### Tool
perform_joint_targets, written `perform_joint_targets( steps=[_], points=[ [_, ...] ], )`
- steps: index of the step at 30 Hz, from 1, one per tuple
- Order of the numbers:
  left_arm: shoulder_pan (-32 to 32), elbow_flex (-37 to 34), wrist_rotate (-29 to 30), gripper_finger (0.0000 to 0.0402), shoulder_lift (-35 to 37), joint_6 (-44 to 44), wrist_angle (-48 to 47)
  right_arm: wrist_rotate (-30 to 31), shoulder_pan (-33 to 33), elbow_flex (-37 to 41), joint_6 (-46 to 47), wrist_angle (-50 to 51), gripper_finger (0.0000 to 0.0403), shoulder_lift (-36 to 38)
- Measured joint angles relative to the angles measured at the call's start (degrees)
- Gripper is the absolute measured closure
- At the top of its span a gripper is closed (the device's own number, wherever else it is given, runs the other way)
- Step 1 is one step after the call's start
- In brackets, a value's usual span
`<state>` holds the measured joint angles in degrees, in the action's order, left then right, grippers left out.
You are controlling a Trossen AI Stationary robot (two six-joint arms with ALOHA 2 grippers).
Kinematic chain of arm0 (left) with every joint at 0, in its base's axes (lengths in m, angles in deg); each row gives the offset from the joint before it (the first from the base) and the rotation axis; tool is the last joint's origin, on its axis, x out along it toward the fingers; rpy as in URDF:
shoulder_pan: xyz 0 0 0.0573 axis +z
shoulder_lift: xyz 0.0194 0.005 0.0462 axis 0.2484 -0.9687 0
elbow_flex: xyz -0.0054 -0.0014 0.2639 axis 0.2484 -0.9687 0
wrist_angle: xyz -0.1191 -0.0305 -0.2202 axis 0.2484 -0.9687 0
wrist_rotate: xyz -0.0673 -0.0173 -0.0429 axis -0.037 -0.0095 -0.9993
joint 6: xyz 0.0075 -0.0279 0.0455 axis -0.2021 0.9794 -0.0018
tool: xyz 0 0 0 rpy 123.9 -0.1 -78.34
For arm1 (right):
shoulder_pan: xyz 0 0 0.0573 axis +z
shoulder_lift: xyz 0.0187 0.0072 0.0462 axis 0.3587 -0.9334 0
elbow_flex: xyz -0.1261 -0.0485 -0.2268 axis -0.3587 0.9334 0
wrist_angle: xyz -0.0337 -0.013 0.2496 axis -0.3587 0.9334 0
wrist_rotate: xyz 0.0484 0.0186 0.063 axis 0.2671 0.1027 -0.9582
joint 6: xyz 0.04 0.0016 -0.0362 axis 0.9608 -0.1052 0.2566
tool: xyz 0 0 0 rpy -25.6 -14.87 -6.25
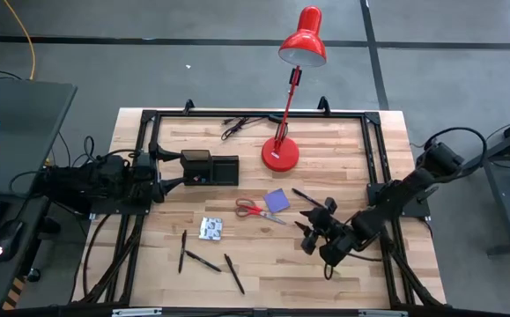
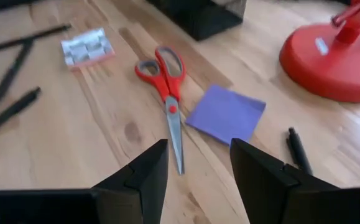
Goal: Pick and place office supplies into organizer
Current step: Put the yellow eraser into the black desk organizer
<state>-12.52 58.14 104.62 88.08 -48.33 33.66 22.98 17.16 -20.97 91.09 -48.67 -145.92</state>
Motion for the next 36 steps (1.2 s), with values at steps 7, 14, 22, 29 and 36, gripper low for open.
perform_joint_targets(
  steps=[7, 14, 22, 29, 36],
  points=[
    [0.0, 0.0, 0.0, 0.0021, 0.0, 0.0, 0.0, -1.4, -1.7, 0.0, -4.2, 0.1, 0.0236, 0.0],
    [0.0, 0.0, 0.0, 0.0021, 0.0, 0.0, 0.0, 1.7, -0.9, 0.0, -3.6, -0.4, 0.0236, 0.0],
    [0.0, 0.0, 0.0, 0.0021, 0.0, 0.2, 0.0, -8.0, 1.0, 0.0, 2.5, -0.8, 0.0232, -0.1],
    [0.0, 0.0, 0.0, 0.0021, 0.0, 0.3, -0.2, -7.7, 10.7, 0.0, 10.7, -0.3, 0.0246, 0.2],
    [0.0, 0.0, 0.0, 0.0021, 0.0, 0.4, -0.4, -17.7, 16.4, -0.1, 30.3, 6.5, 0.0247, 0.0]
  ],
)
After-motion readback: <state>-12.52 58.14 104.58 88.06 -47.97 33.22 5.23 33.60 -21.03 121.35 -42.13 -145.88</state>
